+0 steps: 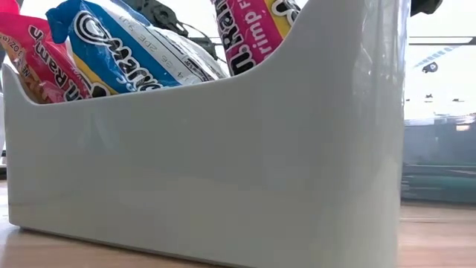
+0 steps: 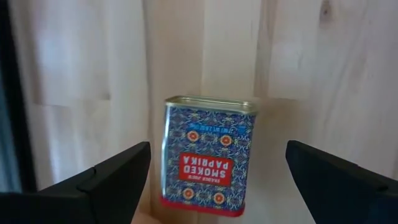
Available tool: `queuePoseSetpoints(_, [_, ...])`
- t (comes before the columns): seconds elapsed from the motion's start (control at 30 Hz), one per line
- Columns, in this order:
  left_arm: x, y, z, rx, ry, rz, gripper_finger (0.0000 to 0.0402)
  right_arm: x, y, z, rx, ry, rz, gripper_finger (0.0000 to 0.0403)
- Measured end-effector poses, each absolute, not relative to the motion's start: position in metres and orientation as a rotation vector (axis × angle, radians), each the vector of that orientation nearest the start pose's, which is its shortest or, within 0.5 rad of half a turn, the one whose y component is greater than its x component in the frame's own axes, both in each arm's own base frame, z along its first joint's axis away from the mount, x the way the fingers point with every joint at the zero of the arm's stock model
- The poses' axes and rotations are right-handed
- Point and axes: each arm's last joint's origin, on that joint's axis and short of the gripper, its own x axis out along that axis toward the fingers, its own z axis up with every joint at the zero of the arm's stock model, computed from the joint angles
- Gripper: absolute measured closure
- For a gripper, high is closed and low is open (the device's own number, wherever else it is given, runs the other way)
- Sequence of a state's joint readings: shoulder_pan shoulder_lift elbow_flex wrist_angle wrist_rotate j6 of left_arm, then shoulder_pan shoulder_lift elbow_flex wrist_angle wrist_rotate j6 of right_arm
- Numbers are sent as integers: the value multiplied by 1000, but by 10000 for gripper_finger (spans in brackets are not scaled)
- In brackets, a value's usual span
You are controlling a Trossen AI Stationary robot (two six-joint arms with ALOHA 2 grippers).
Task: Pick & Place Food Item
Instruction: Put the red seasoning into the left gray bin
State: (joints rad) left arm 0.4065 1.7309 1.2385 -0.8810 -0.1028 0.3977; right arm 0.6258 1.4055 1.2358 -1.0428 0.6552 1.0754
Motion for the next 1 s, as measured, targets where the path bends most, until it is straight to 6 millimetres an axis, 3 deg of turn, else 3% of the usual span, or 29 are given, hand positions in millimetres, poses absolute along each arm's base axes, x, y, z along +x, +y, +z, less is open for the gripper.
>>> queuePoseSetpoints(0.47, [303,149,164,128,1536,47,28,220,137,297,245,810,-498,129])
queuePoseSetpoints(0.8, [307,149,148,115,1566,-8,28,220,137,297,245,809,-497,129])
queuePoseSetpoints(1.0, [307,146,150,115,1563,-5,28,220,137,297,245,808,-496,129])
